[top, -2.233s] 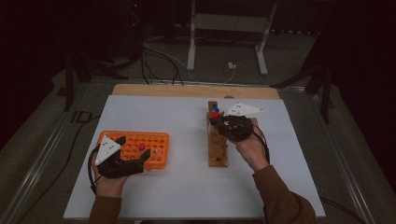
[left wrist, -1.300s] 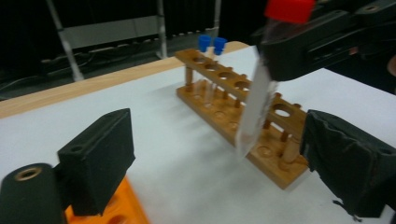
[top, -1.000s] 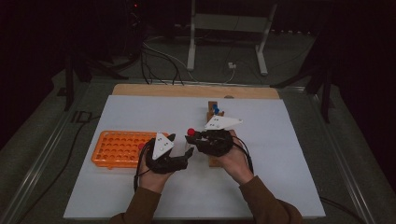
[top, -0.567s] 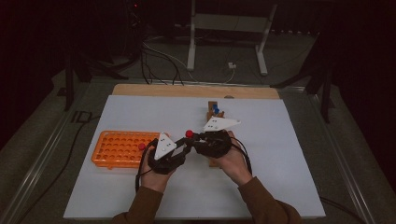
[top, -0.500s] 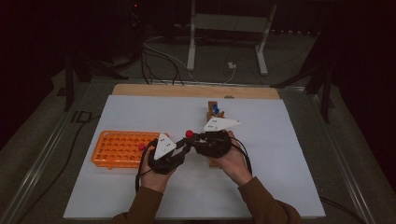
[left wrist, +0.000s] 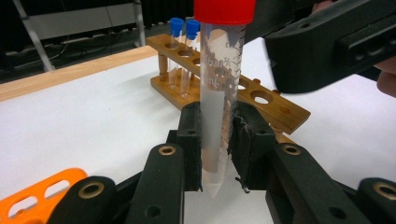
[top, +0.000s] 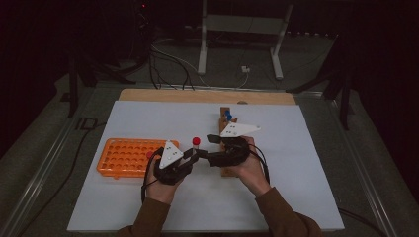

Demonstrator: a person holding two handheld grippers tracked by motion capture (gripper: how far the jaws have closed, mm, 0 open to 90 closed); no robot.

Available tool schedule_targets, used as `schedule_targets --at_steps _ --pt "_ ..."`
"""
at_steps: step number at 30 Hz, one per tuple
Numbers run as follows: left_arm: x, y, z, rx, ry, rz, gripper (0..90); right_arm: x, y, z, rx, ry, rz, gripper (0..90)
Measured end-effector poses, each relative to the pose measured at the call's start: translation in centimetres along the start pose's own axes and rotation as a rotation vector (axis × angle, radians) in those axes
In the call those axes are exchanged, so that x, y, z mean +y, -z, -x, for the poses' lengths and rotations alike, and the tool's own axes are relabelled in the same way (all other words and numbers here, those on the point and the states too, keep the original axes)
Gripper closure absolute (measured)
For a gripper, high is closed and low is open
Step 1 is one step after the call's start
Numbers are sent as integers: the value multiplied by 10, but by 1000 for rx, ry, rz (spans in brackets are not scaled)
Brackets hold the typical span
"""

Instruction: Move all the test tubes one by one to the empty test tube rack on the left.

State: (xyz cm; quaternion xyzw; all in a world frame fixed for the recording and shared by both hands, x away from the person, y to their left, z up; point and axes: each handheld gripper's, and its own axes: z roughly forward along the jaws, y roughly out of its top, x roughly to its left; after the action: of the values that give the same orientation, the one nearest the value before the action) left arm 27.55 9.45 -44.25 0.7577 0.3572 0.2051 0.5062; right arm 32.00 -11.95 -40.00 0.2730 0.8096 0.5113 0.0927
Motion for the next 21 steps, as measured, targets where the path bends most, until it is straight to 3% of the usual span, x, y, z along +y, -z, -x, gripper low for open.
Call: schedule_targets --at_steps 6,15,21 --pt "-3 12 -5 -2 9 7 744 -7 6 6 -87 9 -1 161" --pt "-4 33 -17 -18 20 29 744 -19 14 16 -135 4 -7 35" --pt "-8 49 -25 -29 25 38 744 -25 19 21 -153 -4 -7 10"
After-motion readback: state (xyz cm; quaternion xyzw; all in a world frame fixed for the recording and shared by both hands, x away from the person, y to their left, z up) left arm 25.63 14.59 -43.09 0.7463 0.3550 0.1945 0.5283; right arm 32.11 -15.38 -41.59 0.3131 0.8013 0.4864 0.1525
